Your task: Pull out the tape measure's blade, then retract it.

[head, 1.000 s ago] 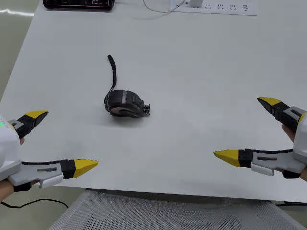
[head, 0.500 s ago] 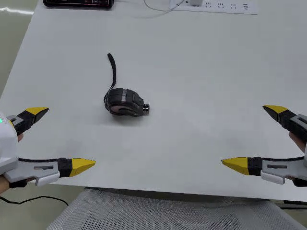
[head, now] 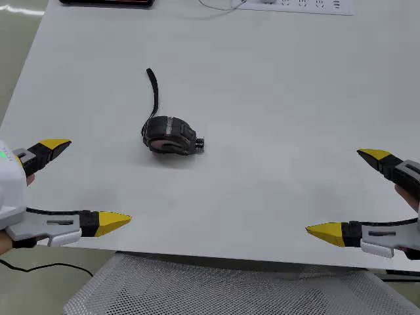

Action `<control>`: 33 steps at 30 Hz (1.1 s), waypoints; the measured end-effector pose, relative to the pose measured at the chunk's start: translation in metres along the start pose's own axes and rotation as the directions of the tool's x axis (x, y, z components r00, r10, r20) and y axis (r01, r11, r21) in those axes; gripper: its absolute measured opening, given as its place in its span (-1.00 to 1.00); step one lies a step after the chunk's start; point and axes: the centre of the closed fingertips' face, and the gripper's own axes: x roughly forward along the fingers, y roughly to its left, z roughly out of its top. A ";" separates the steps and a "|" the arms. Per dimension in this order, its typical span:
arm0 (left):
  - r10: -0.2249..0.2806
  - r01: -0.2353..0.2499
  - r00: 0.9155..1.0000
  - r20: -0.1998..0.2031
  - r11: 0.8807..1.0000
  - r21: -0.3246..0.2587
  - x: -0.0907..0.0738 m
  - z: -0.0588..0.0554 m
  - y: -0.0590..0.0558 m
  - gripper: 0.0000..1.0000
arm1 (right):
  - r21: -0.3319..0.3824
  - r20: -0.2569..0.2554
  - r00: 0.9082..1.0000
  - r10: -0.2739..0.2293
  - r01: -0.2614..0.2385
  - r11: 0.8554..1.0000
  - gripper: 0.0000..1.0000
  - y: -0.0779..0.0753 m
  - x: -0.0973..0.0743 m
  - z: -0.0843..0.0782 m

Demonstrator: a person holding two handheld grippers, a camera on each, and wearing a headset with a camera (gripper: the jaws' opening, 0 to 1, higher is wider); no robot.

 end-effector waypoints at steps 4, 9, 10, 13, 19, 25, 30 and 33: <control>-0.006 0.007 1.000 -0.010 1.000 0.017 0.000 -0.002 -0.002 0.98 | -0.008 -0.017 1.000 0.009 -0.009 1.000 0.98 0.005 0.002 -0.004; -0.007 0.008 1.000 -0.014 1.000 0.015 0.000 -0.004 -0.003 0.98 | 0.006 -0.015 1.000 0.008 -0.008 1.000 0.98 0.005 0.001 -0.004; -0.007 0.007 1.000 -0.011 1.000 0.011 0.000 -0.003 -0.003 0.98 | 0.009 -0.014 1.000 0.008 -0.008 1.000 0.98 0.004 0.000 -0.004; 0.002 -0.002 1.000 -0.003 1.000 0.028 -0.001 -0.003 -0.003 0.98 | 0.018 -0.005 1.000 0.004 -0.004 1.000 0.98 0.003 0.000 -0.002; -0.012 0.012 1.000 0.010 1.000 0.013 -0.001 0.001 -0.007 0.98 | 0.024 0.000 1.000 0.000 0.000 1.000 0.98 0.003 -0.001 -0.002; -0.011 0.011 1.000 0.016 1.000 0.001 -0.002 0.003 -0.006 0.98 | 0.026 0.002 1.000 -0.004 0.004 1.000 0.98 0.003 -0.002 -0.003; -0.019 0.019 1.000 0.010 1.000 -0.001 -0.001 0.000 -0.006 0.98 | 0.025 0.001 1.000 -0.006 0.006 1.000 0.98 0.002 -0.002 -0.003; -0.023 0.023 1.000 0.011 1.000 -0.011 -0.001 0.000 -0.007 0.98 | 0.025 0.001 1.000 -0.006 0.006 1.000 0.98 0.002 -0.002 -0.004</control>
